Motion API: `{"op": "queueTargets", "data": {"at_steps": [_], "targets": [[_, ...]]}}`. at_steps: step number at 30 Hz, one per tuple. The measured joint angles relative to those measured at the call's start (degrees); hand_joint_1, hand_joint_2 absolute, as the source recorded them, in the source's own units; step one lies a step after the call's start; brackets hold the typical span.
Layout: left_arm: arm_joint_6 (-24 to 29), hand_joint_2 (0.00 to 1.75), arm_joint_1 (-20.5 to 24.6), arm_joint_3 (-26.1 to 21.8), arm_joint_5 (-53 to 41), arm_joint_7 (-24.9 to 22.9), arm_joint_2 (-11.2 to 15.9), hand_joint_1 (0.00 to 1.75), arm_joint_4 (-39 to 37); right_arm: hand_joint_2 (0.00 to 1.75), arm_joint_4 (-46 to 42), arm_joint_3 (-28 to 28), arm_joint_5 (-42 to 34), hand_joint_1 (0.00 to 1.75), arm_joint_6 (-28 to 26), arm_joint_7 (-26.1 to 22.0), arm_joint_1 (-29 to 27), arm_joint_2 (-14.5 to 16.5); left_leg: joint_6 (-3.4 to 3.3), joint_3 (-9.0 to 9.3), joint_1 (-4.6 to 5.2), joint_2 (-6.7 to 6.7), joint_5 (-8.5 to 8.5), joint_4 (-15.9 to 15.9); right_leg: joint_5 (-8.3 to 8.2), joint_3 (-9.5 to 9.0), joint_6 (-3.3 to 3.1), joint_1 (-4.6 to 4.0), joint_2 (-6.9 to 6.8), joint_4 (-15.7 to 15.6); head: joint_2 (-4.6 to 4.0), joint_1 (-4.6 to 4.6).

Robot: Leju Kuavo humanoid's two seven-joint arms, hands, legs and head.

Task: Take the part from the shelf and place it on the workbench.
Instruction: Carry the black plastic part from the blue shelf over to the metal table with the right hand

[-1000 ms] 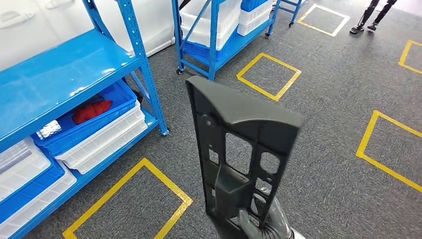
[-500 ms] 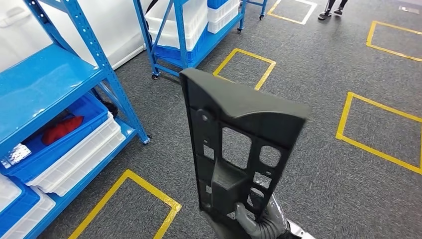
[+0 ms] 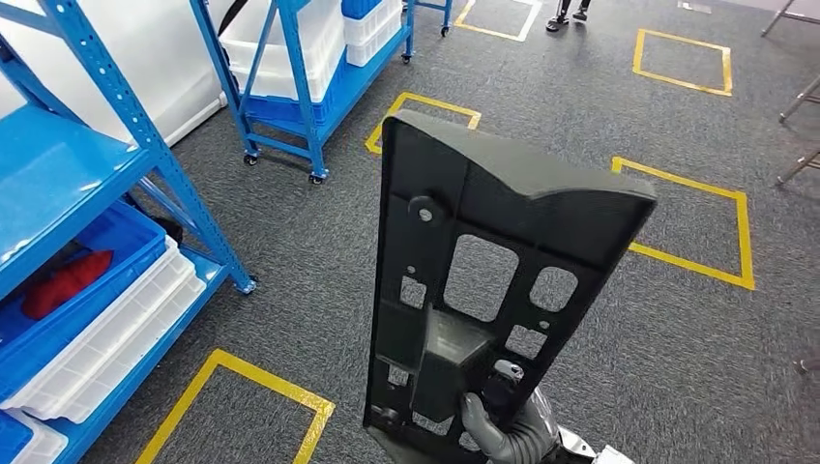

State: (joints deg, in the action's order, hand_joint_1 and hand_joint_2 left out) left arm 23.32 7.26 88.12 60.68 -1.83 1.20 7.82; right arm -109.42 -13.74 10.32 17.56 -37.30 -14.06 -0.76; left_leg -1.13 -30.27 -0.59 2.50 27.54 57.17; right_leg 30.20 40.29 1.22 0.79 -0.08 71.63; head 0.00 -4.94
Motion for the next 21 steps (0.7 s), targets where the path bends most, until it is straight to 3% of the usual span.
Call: {"op": "queueTargets", "data": {"at_steps": [1, 3, 5, 7, 8, 9, 11, 13, 14, 15, 17, 18, 20, 21], "targets": [[-0.3, 1.75, 0.0, 0.0, 0.1, -0.6, -0.1, 0.0, 0.0, 1.75, -0.1, 0.1, 0.5, 1.75, -0.2, 0.0, -0.2, 0.0, 0.13, 0.15, 0.02, 0.44, 0.11, 0.0, -1.84, -2.47, -0.23, -0.1, -0.93, -4.4, 0.0, 0.0], [-0.8, 1.75, -0.1, 0.0, 0.2, -1.7, -0.2, 0.0, 0.0, 1.75, -0.2, 0.3, -0.2, 1.75, 0.6, -0.4, -0.4, 0.0, 0.61, 0.38, 0.27, 1.2, 0.4, 0.1, -3.76, -6.23, -1.0, -0.68, -2.98, -11.4, 0.0, 0.0], [-1.1, 1.75, -0.2, 0.0, 0.3, -2.5, -0.3, 0.0, 0.0, 1.75, -0.4, 0.3, -0.3, 1.75, 0.5, -0.8, -0.7, 0.0, 1.16, 0.58, 0.47, 2.0, 0.65, 0.1, -3.7, -6.91, -1.67, -1.18, -3.34, -13.2, 0.0, -0.01], [-1.3, 1.75, -0.2, 0.0, 0.3, -2.9, -0.3, 0.0, 0.0, 1.75, -0.6, 0.4, 0.3, 1.75, 0.0, -0.8, -1.0, 0.1, 1.75, 0.87, 0.42, 2.53, 1.04, 0.2, -3.92, -6.95, -2.25, -1.01, -2.18, -13.5, 0.0, -0.02], [-1.3, 1.75, -0.2, 0.0, 0.4, -2.9, -0.3, 0.0, 0.0, 1.75, -0.7, 0.5, 0.5, 1.75, -0.1, -0.9, -1.1, 0.1, 2.01, 0.66, 0.35, 1.97, 1.75, 1.0, -4.08, -7.09, -2.58, -0.85, -1.65, -13.8, 0.0, -0.02], [-1.3, 1.75, -0.2, 0.0, 0.4, -3.0, -0.3, 0.0, 0.0, 1.75, -0.8, 0.5, 0.6, 1.75, -0.1, -0.9, -1.2, 0.1, 2.24, -0.11, 0.27, 1.0, 3.08, 3.0, -4.26, -7.24, -2.88, -0.66, -1.13, -14.1, 0.0, -0.02], [-1.3, 1.75, -0.4, 0.0, 0.5, -3.0, -0.3, 0.0, 0.0, 1.75, -0.9, 0.5, 1.0, 1.75, -0.2, -0.9, -1.2, 0.3, 2.52, -3.42, 0.12, -1.22, 6.78, 10.1, -4.41, -7.31, -3.22, -0.56, -0.05, -14.3, 0.0, -0.02], [-1.2, 1.75, -0.6, 0.1, 0.5, -2.9, -0.3, 0.0, 0.0, 1.75, -0.8, 0.5, 0.4, 1.75, 0.7, -0.8, -1.1, 0.4, 2.72, -6.75, 0.08, -1.94, 8.76, 16.5, -4.42, -7.28, -3.31, -0.63, 1.18, -14.2, 0.0, -0.02], [-0.9, 1.75, -0.7, 0.1, 0.6, -2.6, -0.3, 0.0, 0.0, 1.75, -0.7, 0.5, -0.3, 1.75, 1.4, -0.8, -1.0, 0.4, 2.74, -7.16, 0.06, -2.04, 7.96, 16.8, -4.4, -7.31, -3.3, -0.64, 1.87, -14.1, 0.0, -0.02], [-0.4, 1.75, -0.8, 0.1, 0.6, -1.9, -0.2, 0.0, 0.0, 1.75, -0.4, 0.4, -1.1, 1.75, 2.3, -0.8, -0.9, 0.4, 2.72, -6.45, 0.02, -2.14, 6.08, 14.7, -4.37, -7.37, -3.25, -0.63, 2.55, -14.0, 0.0, -0.02], [0.8, 1.75, -0.7, 0.1, 0.8, 0.0, -0.1, 0.0, 0.0, 1.75, 0.5, 0.4, -2.0, 1.75, 3.0, -1.2, -0.3, 0.4, 2.58, -3.07, -0.13, -3.41, 1.62, 6.4, -4.2, -7.38, -2.94, -0.64, 3.84, -13.6, 0.0, -0.02], [1.3, 1.75, -0.6, 0.1, 0.8, 1.0, 0.0, 0.0, 0.0, 1.75, 1.1, 0.4, -2.1, 1.75, 3.2, -1.4, 0.0, 0.4, 2.39, -1.76, -0.19, -4.17, 0.41, 3.3, -4.12, -7.26, -2.68, -0.67, 4.39, -13.4, 0.0, -0.02], [2.0, 1.75, -0.4, 0.1, 0.8, 2.7, 0.1, 0.0, 0.0, 1.75, 2.1, 0.4, -1.9, 1.75, 3.4, -1.9, 0.7, 0.4, 1.84, -0.85, -0.11, -4.91, 0.03, 0.9, -4.15, -6.88, -2.01, -0.68, 5.24, -13.1, 0.0, -0.02], [2.3, 1.75, -0.2, 0.1, 0.8, 3.2, 0.1, 0.0, 0.0, 1.75, 2.6, 0.4, -1.9, 1.75, 3.7, -2.0, 0.9, 0.4, 1.41, -0.83, -0.06, -4.52, -0.15, 0.8, -4.26, -6.72, -1.63, -0.59, 5.6, -13.2, 0.0, -0.02]]}}
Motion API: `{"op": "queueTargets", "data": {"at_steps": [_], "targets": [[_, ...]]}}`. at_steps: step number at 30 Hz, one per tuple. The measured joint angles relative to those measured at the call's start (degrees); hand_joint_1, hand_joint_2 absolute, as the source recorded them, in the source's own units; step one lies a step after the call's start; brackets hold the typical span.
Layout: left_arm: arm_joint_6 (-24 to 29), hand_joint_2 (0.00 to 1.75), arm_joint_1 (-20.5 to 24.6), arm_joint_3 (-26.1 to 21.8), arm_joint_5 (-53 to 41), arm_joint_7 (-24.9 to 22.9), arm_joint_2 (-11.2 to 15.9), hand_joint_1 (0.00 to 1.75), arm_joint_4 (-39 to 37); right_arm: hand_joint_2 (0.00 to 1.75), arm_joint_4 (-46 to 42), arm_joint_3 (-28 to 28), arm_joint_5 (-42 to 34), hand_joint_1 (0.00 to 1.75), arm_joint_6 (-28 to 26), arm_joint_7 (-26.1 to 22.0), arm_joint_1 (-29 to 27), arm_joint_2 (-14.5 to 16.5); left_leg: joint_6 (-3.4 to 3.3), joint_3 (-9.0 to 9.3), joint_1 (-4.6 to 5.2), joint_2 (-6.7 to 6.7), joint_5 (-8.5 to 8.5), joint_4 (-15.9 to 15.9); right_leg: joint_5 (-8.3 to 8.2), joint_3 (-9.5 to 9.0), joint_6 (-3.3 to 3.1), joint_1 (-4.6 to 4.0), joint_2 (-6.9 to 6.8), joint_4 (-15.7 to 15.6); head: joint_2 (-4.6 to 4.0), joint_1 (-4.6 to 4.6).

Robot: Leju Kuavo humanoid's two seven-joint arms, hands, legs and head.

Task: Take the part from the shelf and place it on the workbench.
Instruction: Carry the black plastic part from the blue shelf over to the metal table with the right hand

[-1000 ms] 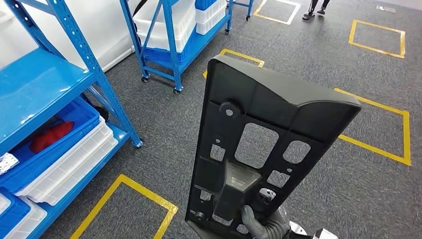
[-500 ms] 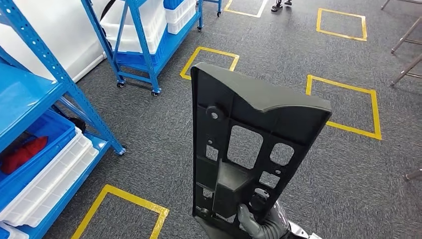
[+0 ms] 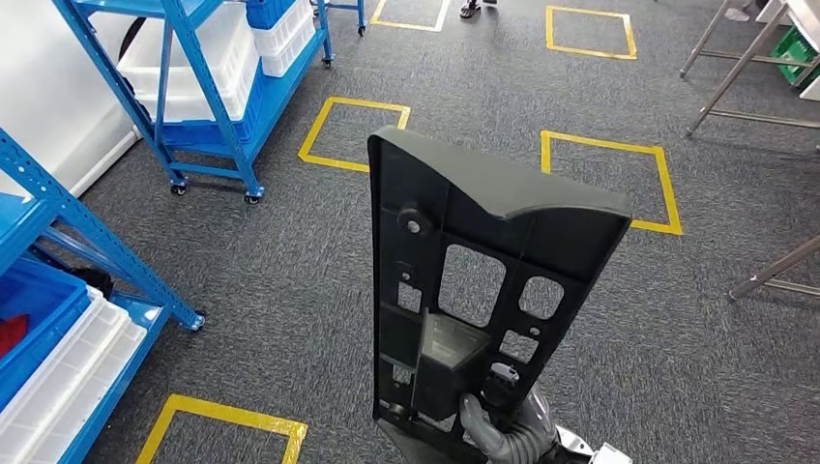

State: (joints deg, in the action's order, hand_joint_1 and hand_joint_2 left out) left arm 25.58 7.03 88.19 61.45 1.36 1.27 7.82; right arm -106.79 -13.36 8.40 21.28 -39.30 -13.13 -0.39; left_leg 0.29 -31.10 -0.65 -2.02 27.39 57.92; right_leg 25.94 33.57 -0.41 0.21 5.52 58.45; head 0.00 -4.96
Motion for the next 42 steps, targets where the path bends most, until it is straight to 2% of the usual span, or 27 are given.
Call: {"op": "queueTargets", "data": {"at_steps": [1, 3, 5, 6, 7, 8, 9, 11, 13, 14, 16, 17, 19, 21, 23, 24, 25, 27, 29, 31, 33, 34, 36, 38, 39, 40, 42], "targets": [[0.2, 1.75, 0.2, 0.0, -0.1, 0.4, 0.0, 0.0, 0.0, 1.75, 0.5, 0.0, 0.0, 1.75, 0.3, -0.1, 0.2, 0.0, -0.44, 0.04, 0.0, 0.47, -0.2, -0.2, 0.03, 0.12, 0.33, 0.09, -0.2, 0.1, 0.0, -0.01], [0.5, 1.75, 0.4, 0.0, -0.2, 1.0, 0.0, 0.0, 0.0, 1.75, 1.2, 0.0, -0.4, 1.75, 1.1, -0.3, 0.6, 0.0, -1.28, 0.1, -0.05, 1.35, -0.6, -0.6, 1.5, 1.24, 0.86, 0.12, -2.17, 2.3, 0.0, 0.01], [0.7, 1.75, 0.5, 0.2, -0.3, 1.2, 0.0, 0.0, 0.0, 1.75, 1.9, 0.0, -0.8, 1.75, 1.4, -0.5, 1.2, 0.0, -1.68, 0.0, 0.05, 2.35, -0.68, -0.7, 5.1, 4.51, 1.25, 0.24, -4.46, 9.0, 0.0, 0.01], [0.8, 1.75, 0.4, 0.2, -0.3, 1.2, 0.0, 0.0, 0.0, 1.75, 2.2, 0.0, -0.6, 1.75, 1.0, -0.5, 1.3, 0.0, -1.75, -0.04, 0.15, 2.92, -0.65, -0.6, 6.68, 6.42, 1.42, 0.37, -4.83, 12.9, 0.0, 0.01], [0.9, 1.75, 0.4, 0.2, -0.3, 1.2, 0.0, 0.0, 0.0, 1.75, 2.5, 0.0, -0.2, 1.75, 0.6, -0.6, 1.4, 0.0, -1.78, -0.06, 0.24, 3.49, -0.6, -0.6, 7.41, 7.76, 1.53, 0.48, -4.97, 15.6, 0.0, 0.01], [1.0, 1.75, 0.4, 0.3, -0.2, 1.2, 0.0, 0.0, 0.0, 1.75, 2.8, 0.0, 0.3, 1.75, 0.1, -0.6, 1.4, 0.0, -1.77, -0.04, 0.29, 4.02, -0.55, -0.6, 7.02, 8.05, 1.55, 0.53, -5.05, 16.2, 0.0, 0.02], [1.0, 1.75, 0.4, 0.3, 0.0, 1.0, 0.0, 0.0, 0.0, 1.75, 3.1, 0.0, 0.9, 1.75, -0.4, -0.6, 1.6, 0.0, -1.72, 0.02, 0.33, 4.56, -0.49, -0.6, 5.66, 7.19, 1.48, 0.55, -5.26, 14.5, 0.0, 0.02], [0.9, 1.75, 0.4, 0.3, 0.4, 0.1, 0.0, 0.0, 0.0, 1.75, 3.5, -0.1, 1.9, 1.75, -1.0, -0.6, 2.2, 0.0, -1.48, 0.27, 0.41, 5.57, -0.29, -0.6, 2.11, 2.99, 1.01, 0.33, -6.88, 6.4, 0.0, 0.01], [0.6, 1.75, 0.4, 0.3, 0.9, -1.0, 0.0, 0.0, 0.0, 1.75, 3.9, -0.3, 2.4, 1.75, -1.3, -0.5, 3.0, 0.0, -1.0, 0.44, 0.61, 6.46, -0.07, -0.6, 0.44, 0.11, 0.32, -0.23, -8.39, 0.6, 0.0, 0.0], [0.4, 1.75, 0.3, 0.3, 1.1, -1.6, 0.0, 0.0, 0.0, 1.75, 4.1, -0.4, 2.5, 1.75, -1.5, -0.5, 3.4, 0.0, -0.71, 0.49, 0.67, 6.85, 0.03, -0.6, 0.54, -0.1, 0.04, -0.51, -8.57, -0.1, 0.0, -0.01], [-0.1, 1.75, 0.3, 0.3, 1.4, -3.1, 0.0, 0.0, 0.0, 1.75, 4.5, -0.4, 2.7, 1.75, -2.3, -0.1, 3.9, 0.0, -0.03, 0.7, 0.67, 7.57, 0.19, -0.7, 0.33, -0.03, -0.49, -0.59, -7.45, -0.3, 0.0, 0.0], [-0.3, 1.75, 0.4, 0.2, 1.6, -3.9, 0.1, 0.0, 0.0, 1.75, 4.6, -0.4, 2.7, 1.75, -2.6, 0.1, 4.1, 0.0, 0.3, 0.75, 0.6, 7.25, 0.61, -0.4, 0.16, -0.17, -0.78, -0.48, -6.96, -0.6, 0.0, 0.0], [-0.8, 1.75, 0.3, 0.2, 1.8, -5.4, 0.2, 0.0, 0.0, 1.75, 4.9, -0.5, 1.8, 1.75, -2.5, 0.7, 4.6, 0.1, 0.78, -0.67, 0.45, 5.11, 3.16, 3.3, -0.23, -0.5, -1.4, -0.13, -6.02, -1.2, 0.0, -0.01], [-1.1, 1.75, 0.1, 0.2, 2.0, -6.3, 0.2, 0.0, 0.0, 1.75, 5.3, -0.6, -1.0, 1.75, -0.7, 1.4, 5.1, 0.3, 0.93, -4.41, 0.34, 2.99, 6.97, 11.3, -0.32, -0.45, -1.69, -0.14, -4.97, -1.2, 0.0, -0.01], [-1.1, 1.75, -0.2, 0.2, 2.0, -6.4, 0.2, 0.0, 0.0, 1.75, 5.8, -0.6, -5.4, 1.75, 2.8, 1.8, 5.2, 0.4, 1.02, -7.11, 0.33, 2.53, 7.97, 16.3, -0.31, -0.43, -1.73, -0.23, -3.68, -1.1, 0.0, -0.01], [-1.0, 1.75, -0.3, 0.2, 2.0, -6.3, 0.2, 0.0, 0.0, 1.75, 5.9, -0.6, -7.1, 1.75, 4.0, 1.9, 5.2, 0.4, 0.99, -6.89, 0.32, 2.48, 6.64, 15.4, -0.28, -0.47, -1.69, -0.24, -2.99, -1.0, 0.0, -0.01], [-1.0, 1.75, -0.3, 0.2, 1.9, -6.1, 0.2, 0.0, 0.0, 1.75, 6.0, -0.6, -7.8, 1.75, 4.5, 2.1, 5.2, 0.4, 0.91, -5.6, 0.28, 2.25, 4.42, 12.2, -0.22, -0.53, -1.61, -0.23, -2.3, -0.9, 0.0, -0.01], [-0.7, 1.75, -0.2, 0.2, 1.7, -5.4, 0.2, 0.0, 0.0, 1.75, 6.0, -0.5, -7.4, 1.75, 3.7, 2.6, 5.3, 0.5, 0.68, -2.14, 0.11, 0.47, 0.55, 4.0, -0.01, -0.51, -1.26, -0.22, -1.06, -0.5, 0.0, -0.01], [-0.5, 1.75, -0.1, 0.3, 1.7, -4.4, 0.2, 0.0, 0.0, 1.75, 6.2, -0.4, -6.5, 1.75, 3.6, 2.9, 5.3, 0.5, 0.29, -0.49, 0.07, -0.85, -0.43, 0.1, 0.06, -0.18, -0.68, -0.18, -0.09, -0.2, 0.0, -0.01], [-0.4, 1.75, 0.0, 0.3, 1.7, -3.7, 0.2, 0.0, 0.0, 1.75, 6.4, -0.4, -6.3, 1.75, 4.5, 3.0, 5.1, 0.5, -0.37, -0.34, 0.17, -0.24, -0.51, -0.2, -0.09, 0.11, 0.01, -0.05, 0.64, -0.2, 0.0, -0.01], [-0.3, 1.75, 0.1, 0.3, 1.7, -3.4, 0.1, 0.0, 0.0, 1.75, 6.5, -0.4, -6.4, 1.75, 5.0, 3.0, 5.0, 0.5, -1.14, -0.24, 0.11, 0.76, -0.89, -0.6, 0.87, 0.85, 0.56, -0.07, -0.83, 1.1, 0.0, -0.01], [-0.3, 1.75, 0.1, 0.3, 1.7, -3.4, 0.0, 0.0, 0.0, 1.75, 6.5, -0.4, -6.3, 1.75, 5.2, 3.0, 5.0, 0.5, -1.46, -0.21, 0.06, 1.32, -1.01, -0.8, 2.26, 1.92, 0.78, -0.09, -2.15, 3.4, 0.0, 0.0], [-0.6, 1.75, -0.1, 0.3, 1.7, -3.5, 0.1, 0.0, 0.0, 1.75, 6.6, -0.5, -6.0, 1.75, 5.2, 3.0, 5.0, 0.5, -1.8, -0.27, 0.25, 2.49, -0.96, -0.9, 5.96, 5.48, 1.17, 0.1, -4.43, 10.7, 0.0, 0.0], [-1.2, 1.75, -0.2, 0.3, 1.6, -4.2, 0.1, 0.0, 0.0, 1.75, 6.8, -0.5, -5.4, 1.75, 4.6, 3.1, 5.0, 0.5, -1.86, -0.28, 0.41, 3.75, -0.85, -0.8, 7.49, 8.13, 1.45, 0.37, -5.0, 16.0, 0.0, -0.01], [-1.6, 1.75, -0.2, 0.4, 1.5, -4.7, 0.1, 0.0, 0.0, 1.75, 6.8, -0.6, -5.0, 1.75, 4.1, 3.2, 4.9, 0.5, -1.83, -0.24, 0.45, 4.34, -0.78, -0.8, 6.7, 7.96, 1.48, 0.45, -5.17, 15.7, 0.0, -0.01], [-1.9, 1.75, -0.2, 0.4, 1.5, -5.1, 0.1, 0.0, 0.0, 1.75, 6.9, -0.6, -4.6, 1.75, 3.4, 3.2, 4.8, 0.5, -1.74, -0.14, 0.48, 4.88, -0.69, -0.8, 5.04, 6.56, 1.4, 0.48, -5.5, 13.0, 0.0, -0.01], [-2.2, 1.75, -0.2, 0.4, 1.5, -5.6, 0.0, 0.0, 0.0, 1.75, 6.8, -0.6, -4.0, 1.75, 2.5, 3.4, 4.9, 0.5, -1.41, 0.18, 0.63, 5.76, -0.43, -0.8, 1.67, 2.15, 0.85, 0.1, -7.75, 4.8, 0.0, -0.01]]}}
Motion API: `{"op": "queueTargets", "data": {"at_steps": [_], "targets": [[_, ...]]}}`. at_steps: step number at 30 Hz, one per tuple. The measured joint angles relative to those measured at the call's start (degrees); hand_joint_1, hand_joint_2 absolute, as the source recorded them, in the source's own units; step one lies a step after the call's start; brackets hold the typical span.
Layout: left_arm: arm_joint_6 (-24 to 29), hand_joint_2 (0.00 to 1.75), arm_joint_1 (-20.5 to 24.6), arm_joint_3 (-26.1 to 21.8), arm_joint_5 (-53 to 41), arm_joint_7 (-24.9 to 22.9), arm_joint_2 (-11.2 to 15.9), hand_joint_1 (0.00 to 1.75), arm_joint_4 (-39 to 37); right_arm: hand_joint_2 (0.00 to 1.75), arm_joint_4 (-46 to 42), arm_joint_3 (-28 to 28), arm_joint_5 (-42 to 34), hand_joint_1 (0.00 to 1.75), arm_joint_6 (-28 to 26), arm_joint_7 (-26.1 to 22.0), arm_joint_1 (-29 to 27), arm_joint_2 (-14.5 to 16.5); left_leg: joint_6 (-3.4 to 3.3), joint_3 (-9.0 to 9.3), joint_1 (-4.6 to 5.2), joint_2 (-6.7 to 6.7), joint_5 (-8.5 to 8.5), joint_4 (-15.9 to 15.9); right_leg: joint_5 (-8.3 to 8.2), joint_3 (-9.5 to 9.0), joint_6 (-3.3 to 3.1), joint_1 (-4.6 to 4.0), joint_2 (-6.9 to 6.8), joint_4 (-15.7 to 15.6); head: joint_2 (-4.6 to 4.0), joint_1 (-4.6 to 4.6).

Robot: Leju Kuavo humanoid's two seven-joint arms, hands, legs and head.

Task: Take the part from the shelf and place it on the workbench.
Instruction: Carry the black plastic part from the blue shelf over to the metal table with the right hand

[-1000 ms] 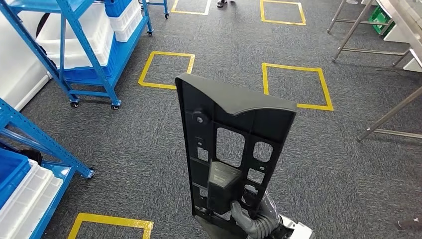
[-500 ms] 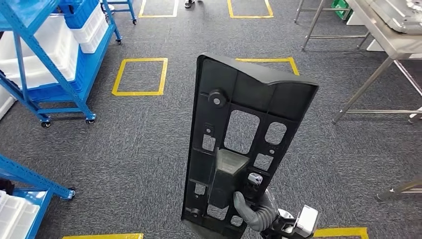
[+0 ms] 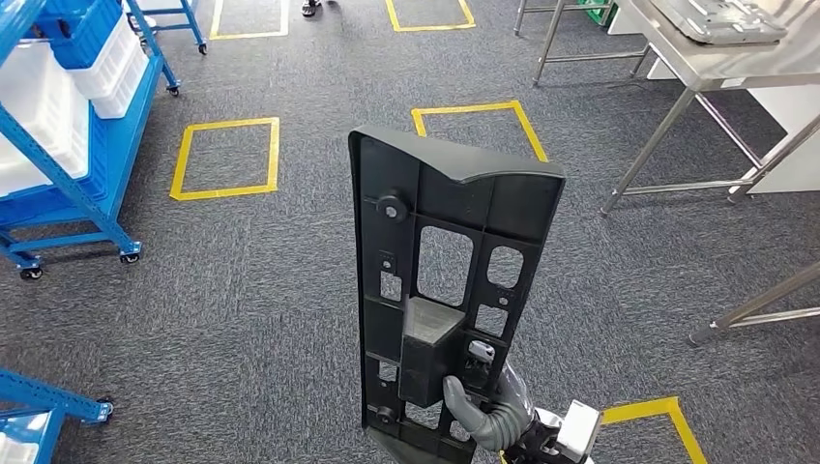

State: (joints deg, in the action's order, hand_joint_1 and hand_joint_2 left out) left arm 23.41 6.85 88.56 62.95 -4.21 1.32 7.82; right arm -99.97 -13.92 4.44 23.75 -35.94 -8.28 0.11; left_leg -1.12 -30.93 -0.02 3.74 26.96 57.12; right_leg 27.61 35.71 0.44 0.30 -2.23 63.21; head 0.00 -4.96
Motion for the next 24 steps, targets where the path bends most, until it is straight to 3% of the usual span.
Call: {"op": "queueTargets", "data": {"at_steps": [2, 5, 7, 9, 10, 11, 12, 14, 16, 18, 20, 22, 24], "targets": [[-0.1, 1.75, 0.0, 0.0, 0.0, -0.2, 0.0, 0.0, 0.0, 1.75, -0.1, 0.0, 0.2, 1.75, -0.2, 0.1, 0.1, 0.1, 0.52, 0.24, 0.19, 0.8, 0.28, 0.0, -1.15, -2.38, -0.64, -0.62, -1.72, -4.7, 0.0, 0.0], [-0.1, 1.75, 0.1, 0.0, 0.1, -0.4, 0.0, 0.0, 0.0, 1.75, -0.3, 0.0, 0.4, 1.75, -0.1, 0.1, -0.1, 0.1, 1.44, 0.66, 0.15, 1.99, 0.73, 0.1, -1.27, -2.49, -1.37, -0.74, -0.39, -5.6, 0.0, 0.0], [-0.4, 1.75, 0.2, 0.0, 0.2, -0.9, 0.0, 0.0, 0.0, 1.75, -0.4, -0.3, 0.8, 1.75, -0.1, 0.1, 0.0, 0.2, 1.97, -0.28, -0.02, 0.26, 2.69, 2.8, -1.6, -2.86, -2.01, -0.35, 0.79, -6.1, 0.0, 0.0], [-0.9, 1.75, 0.1, 0.0, 0.7, -1.8, 0.0, 0.0, 0.0, 1.75, -0.2, -1.1, 1.7, 1.75, 0.0, 0.2, 0.6, 0.4, 2.3, -3.67, -0.22, -2.35, 6.47, 10.1, -1.71, -2.95, -2.45, -0.19, 2.03, -6.3, 0.0, 0.0], [-1.1, 1.75, 0.1, 0.0, 1.2, -2.4, 0.0, 0.0, 0.0, 1.75, 0.2, -1.9, 2.2, 1.75, 0.2, 0.3, 1.0, 0.6, 2.43, -5.64, -0.28, -2.95, 8.01, 14.1, -1.71, -2.9, -2.55, -0.21, 2.74, -6.3, 0.0, -0.01], [-1.1, 1.75, 0.0, -0.1, 2.0, -2.9, 0.0, 0.0, 0.0, 1.75, 0.7, -2.8, 2.7, 1.75, 0.3, 0.3, 1.7, 0.8, 2.54, -6.99, -0.32, -3.17, 8.54, 16.6, -1.71, -2.88, -2.58, -0.24, 3.49, -6.2, 0.0, -0.01], [-0.8, 1.75, 0.0, -0.3, 2.9, -3.4, 0.0, 0.0, 0.0, 1.75, 1.3, -3.9, 3.2, 1.75, 0.5, 0.6, 2.7, 1.1, 2.6, -7.39, -0.36, -3.26, 7.87, 17.0, -1.7, -2.88, -2.57, -0.25, 4.29, -6.1, -0.01, -0.01], [0.6, 1.75, 0.0, -0.9, 4.7, -3.5, 0.1, 0.0, 0.0, 1.75, 2.8, -6.5, 3.1, 1.75, 1.4, 1.4, 5.1, 1.7, 2.65, -5.15, -0.55, -3.76, 3.68, 11.2, -1.58, -2.91, -2.38, -0.2, 5.82, -5.7, -0.01, 0.0], [2.6, 1.75, 0.2, -1.7, 6.0, -1.8, 0.1, 0.0, 0.0, 1.75, 4.1, -9.0, 1.9, 1.75, 2.2, 2.3, 7.7, 2.3, 2.58, -2.16, -0.87, -5.97, 0.44, 3.9, -1.33, -2.54, -1.92, -0.24, 7.01, -5.0, 0.0, 0.0], [4.7, 1.75, 0.3, -2.7, 7.0, 1.7, 0.1, 0.0, 0.0, 1.75, 5.2, -10.8, 0.4, 1.75, 2.8, 2.7, 9.7, 2.6, 2.25, -1.29, -0.97, -7.44, 0.02, 1.4, -1.31, -1.93, -1.27, -0.21, 7.83, -4.6, 0.0, 0.0], [6.4, 1.75, 0.3, -3.7, 7.8, 6.2, 0.1, 0.0, 0.0, 1.75, 6.3, -12.1, -1.3, 1.75, 3.6, 2.7, 11.1, 2.6, 1.59, -1.3, -0.91, -6.75, -0.13, 1.1, -1.52, -1.62, -0.58, -0.1, 8.56, -4.7, 0.0, 0.0], [7.3, 1.75, 0.5, -4.4, 8.1, 10.1, 0.1, 0.0, 0.0, 1.75, 7.3, -12.9, -2.3, 1.75, 3.9, 2.4, 12.1, 2.6, 0.88, -1.07, -0.97, -5.72, -0.43, 0.6, -0.56, -0.95, -0.03, -0.15, 7.27, -3.4, 0.0, 0.0], [7.4, 1.75, 0.5, -4.7, 7.8, 11.9, 0.1, 0.0, 0.0, 1.75, 8.3, -13.4, -2.7, 1.75, 3.6, 2.2, 13.1, 2.6, 0.41, -0.92, -0.86, -4.49, -0.51, 0.3, 2.52, 1.79, 0.37, -0.13, 4.46, 2.3, 0.0, 0.0]]}}
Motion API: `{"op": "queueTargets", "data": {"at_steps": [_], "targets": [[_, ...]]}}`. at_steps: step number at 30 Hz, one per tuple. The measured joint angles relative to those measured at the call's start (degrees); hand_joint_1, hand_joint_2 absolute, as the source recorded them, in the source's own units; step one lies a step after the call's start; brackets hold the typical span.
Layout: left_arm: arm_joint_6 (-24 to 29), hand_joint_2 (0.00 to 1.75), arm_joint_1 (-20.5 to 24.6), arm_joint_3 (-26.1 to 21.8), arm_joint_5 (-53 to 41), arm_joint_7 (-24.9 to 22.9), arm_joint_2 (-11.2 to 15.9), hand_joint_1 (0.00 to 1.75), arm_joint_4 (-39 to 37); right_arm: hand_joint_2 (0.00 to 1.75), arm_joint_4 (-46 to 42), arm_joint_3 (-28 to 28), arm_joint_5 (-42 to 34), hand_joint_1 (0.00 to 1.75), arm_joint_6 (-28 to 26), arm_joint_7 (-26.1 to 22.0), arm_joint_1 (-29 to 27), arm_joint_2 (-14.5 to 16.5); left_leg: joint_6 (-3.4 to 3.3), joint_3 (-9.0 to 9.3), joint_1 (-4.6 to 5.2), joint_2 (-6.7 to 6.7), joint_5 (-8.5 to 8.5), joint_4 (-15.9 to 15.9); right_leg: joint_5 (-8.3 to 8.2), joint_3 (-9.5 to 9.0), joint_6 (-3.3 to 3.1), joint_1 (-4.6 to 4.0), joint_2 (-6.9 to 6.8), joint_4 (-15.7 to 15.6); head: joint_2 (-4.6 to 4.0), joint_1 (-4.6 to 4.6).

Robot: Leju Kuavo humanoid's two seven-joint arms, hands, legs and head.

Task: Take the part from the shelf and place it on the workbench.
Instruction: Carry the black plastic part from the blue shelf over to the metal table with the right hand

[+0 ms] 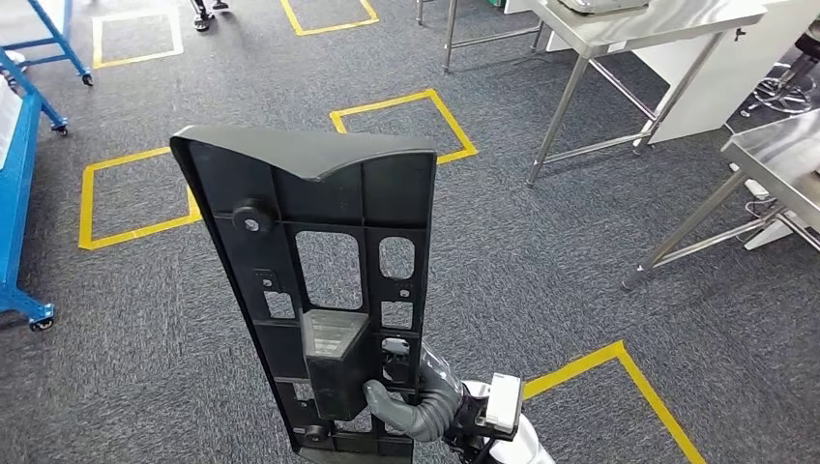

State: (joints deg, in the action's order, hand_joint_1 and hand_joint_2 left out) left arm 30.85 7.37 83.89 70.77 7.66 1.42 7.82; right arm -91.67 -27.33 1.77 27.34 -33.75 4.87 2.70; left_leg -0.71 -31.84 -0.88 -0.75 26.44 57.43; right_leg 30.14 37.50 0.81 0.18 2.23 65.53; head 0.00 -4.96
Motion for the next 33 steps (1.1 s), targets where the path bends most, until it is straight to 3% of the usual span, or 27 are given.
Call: {"op": "queueTargets", "data": {"at_steps": [2, 3, 4, 5, 7, 9, 11, 13, 14, 16, 17, 18, 19, 20, 22, 24, 26, 27, 29, 31, 33], "targets": [[-0.1, 1.75, -0.2, 0.0, -0.4, 0.3, 0.0, 0.0, 0.0, 1.75, 1.0, -0.4, 0.1, 1.75, -0.8, -0.1, 0.8, -0.1, -0.24, 0.0, 0.25, 1.34, 0.14, 0.0, 2.71, 3.67, 0.23, 0.11, -1.49, 7.2, 0.0, 0.0], [-0.1, 1.75, -0.3, 0.0, -0.5, 0.3, 0.0, 0.0, 0.0, 1.75, 1.4, -0.5, 0.2, 1.75, -1.2, -0.1, 0.9, -0.1, -0.31, 0.03, 0.33, 1.97, 0.22, 0.0, 2.66, 4.46, 0.21, 0.14, -1.79, 8.6, 0.0, 0.0], [-0.2, 1.75, -0.4, 0.0, -0.5, 0.3, -0.1, 0.0, 0.0, 1.75, 1.8, -0.5, 0.3, 1.75, -1.4, -0.1, 1.0, -0.2, -0.33, 0.1, 0.39, 2.55, 0.31, 0.0, 1.55, 4.07, 0.09, 0.11, -1.97, 7.7, 0.0, 0.0], [-0.2, 1.75, -0.4, 0.0, -0.5, 0.3, -0.1, 0.0, 0.0, 1.75, 2.0, -0.6, 0.3, 1.75, -1.5, -0.1, 1.1, -0.2, -0.28, 0.23, 0.43, 3.05, 0.4, 0.0, -0.36, 2.5, -0.17, 0.02, -2.3, 4.6, 0.0, 0.0], [-0.2, 1.75, -0.3, -0.1, -0.6, 0.4, -0.3, 0.0, 0.0, 1.75, 2.3, -0.7, 0.3, 1.75, -1.6, -0.1, 1.5, -0.3, -0.03, 0.55, 0.58, 3.91, 0.68, 0.0, -3.44, -1.63, -0.99, -0.58, -4.22, -3.4, 0.0, 0.0], [-0.5, 1.75, -0.3, -0.1, -0.9, 0.1, -0.4, 0.0, 0.0, 1.75, 2.4, -0.8, 0.2, 1.75, -1.6, -0.2, 1.8, -0.3, 0.43, 0.74, 0.75, 4.75, 0.97, 0.1, -4.1, -3.42, -1.64, -1.24, -5.41, -7.2, 0.0, 0.0], [-1.6, 1.75, -0.3, 0.2, -2.0, -1.5, -0.5, 0.0, 0.0, 1.75, 2.3, -0.6, -0.1, 1.75, -2.3, -0.6, 1.3, -0.7, 0.97, 1.0, 0.85, 5.58, 1.25, 0.0, -4.09, -3.5, -2.01, -1.28, -4.51, -7.6, 0.0, 0.0], [-3.1, 1.75, -0.1, 0.9, -3.8, -4.5, -0.7, 0.0, 0.0, 1.75, 1.2, 0.5, -0.4, 1.75, -3.8, -1.4, -0.8, -1.8, 1.5, 0.89, 0.75, 4.6, 2.35, 1.2, -4.27, -4.02, -2.38, -0.88, -3.64, -8.2, 0.0, 0.0], [-3.8, 1.75, -0.2, 1.5, -4.9, -6.4, -0.7, 0.0, 0.0, 1.75, 0.2, 1.4, -0.3, 1.75, -5.0, -2.0, -2.4, -2.5, 1.74, 0.01, 0.68, 3.55, 3.73, 3.4, -4.33, -4.33, -2.58, -0.65, -3.3, -8.4, 0.0, 0.0], [-5.5, 1.75, -0.3, 2.6, -7.8, -10.4, -0.7, 0.0, 0.0, 1.75, -2.6, 4.0, 0.7, 1.75, -8.1, -2.8, -7.1, -3.7, 2.09, -3.49, 0.46, 1.73, 7.4, 10.9, -4.21, -4.56, -2.87, -0.57, -2.58, -8.5, 0.0, 0.0], [-6.4, 1.75, -0.5, 3.0, -9.1, -12.2, -0.6, 0.0, 0.0, 1.75, -4.3, 5.5, 1.6, 1.75, -9.6, -2.9, -9.8, -4.1, 2.26, -5.33, 0.37, 1.45, 8.67, 14.5, -4.13, -4.59, -2.95, -0.58, -2.05, -8.4, 0.0, 0.0], [-7.2, 1.75, -0.7, 3.3, -10.0, -13.7, -0.4, 0.0, 0.0, 1.75, -6.1, 7.0, 2.5, 1.75, -10.7, -2.9, -12.4, -4.3, 2.42, -6.45, 0.26, 1.35, 8.8, 16.4, -4.04, -4.61, -2.96, -0.56, -1.41, -8.3, 0.0, 0.0], [-7.9, 1.75, -0.9, 3.5, -10.5, -14.8, -0.2, 0.0, 0.0, 1.75, -7.7, 8.2, 3.3, 1.75, -11.4, -2.7, -14.5, -4.4, 2.54, -6.55, 0.15, 1.32, 7.75, 16.2, -3.94, -4.63, -2.89, -0.51, -0.65, -8.2, 0.0, 0.0], [-8.4, 1.75, -1.0, 3.6, -10.5, -15.5, 0.0, 0.0, 0.0, 1.75, -9.2, 9.1, 3.9, 1.75, -11.5, -2.2, -15.9, -4.4, 2.61, -5.58, 0.02, 1.15, 5.7, 13.6, -3.8, -4.65, -2.76, -0.4, 0.2, -8.0, 0.0, 0.0], [-8.8, 1.75, -1.0, 3.7, -10.0, -16.1, 0.3, 0.0, 0.0, 1.75, -11.3, 10.0, 4.5, 1.75, -10.7, -1.1, -17.0, -4.3, 2.57, -2.42, -0.31, -0.84, 1.86, 6.0, -3.44, -4.46, -2.24, -0.23, 1.88, -7.3, 0.0, 0.0], [-8.9, 1.75, -0.9, 3.7, -9.6, -15.6, 0.3, 0.0, 0.0, 1.75, -12.2, 10.4, 4.7, 1.75, -9.0, 0.0, -16.9, -3.9, 2.16, -0.67, -0.42, -2.94, 0.93, 1.8, -3.3, -3.86, -1.49, -0.02, 3.34, -6.7, 0.0, -0.01], [-8.4, 1.75, -0.8, 3.7, -9.6, -13.6, 0.1, 0.0, 0.0, 1.75, -12.4, 10.8, 4.6, 1.75, -7.1, 0.7, -16.5, -3.5, 1.4, -0.43, -0.25, -2.77, 1.13, 1.3, -3.53, -3.42, -0.66, 0.2, 4.46, -6.7, 0.0, -0.01], [-7.8, 1.75, -0.7, 3.7, -9.6, -11.9, 0.0, 0.0, 0.0, 1.75, -12.4, 11.0, 4.4, 1.75, -6.2, 0.8, -16.4, -3.4, 0.98, -0.31, -0.23, -2.21, 0.94, 1.0, -3.48, -3.35, -0.35, 0.27, 4.31, -6.6, 0.0, 0.0], [-6.3, 1.75, -0.4, 3.7, -9.6, -7.8, -0.3, 0.0, 0.0, 1.75, -12.2, 11.3, 3.8, 1.75, -4.5, 0.6, -15.8, -3.3, 0.17, -0.05, -0.36, -1.08, 0.52, 0.4, -1.82, -2.16, 0.17, 0.21, 2.02, -4.0, 0.0, 0.01], [-5.1, 1.75, -0.2, 3.7, -9.8, -4.4, -0.3, 0.0, 0.0, 1.75, -11.9, 11.5, 3.7, 1.75, -3.7, 0.0, -15.0, -3.0, -0.23, 0.02, -0.21, 0.12, 0.43, 0.1, 1.61, 1.04, 0.58, 0.24, -0.83, 2.5, 0.0, 0.01], [-4.6, 1.75, 0.0, 3.8, -10.1, -3.0, -0.2, 0.0, 0.0, 1.75, -11.4, 11.6, 4.3, 1.75, -3.8, -0.7, -14.5, -2.6, -0.28, 0.03, -0.06, 1.4, 0.54, 0.2, 3.43, 3.8, 0.88, 0.45, -1.62, 8.1, 0.0, 0.0]]}}
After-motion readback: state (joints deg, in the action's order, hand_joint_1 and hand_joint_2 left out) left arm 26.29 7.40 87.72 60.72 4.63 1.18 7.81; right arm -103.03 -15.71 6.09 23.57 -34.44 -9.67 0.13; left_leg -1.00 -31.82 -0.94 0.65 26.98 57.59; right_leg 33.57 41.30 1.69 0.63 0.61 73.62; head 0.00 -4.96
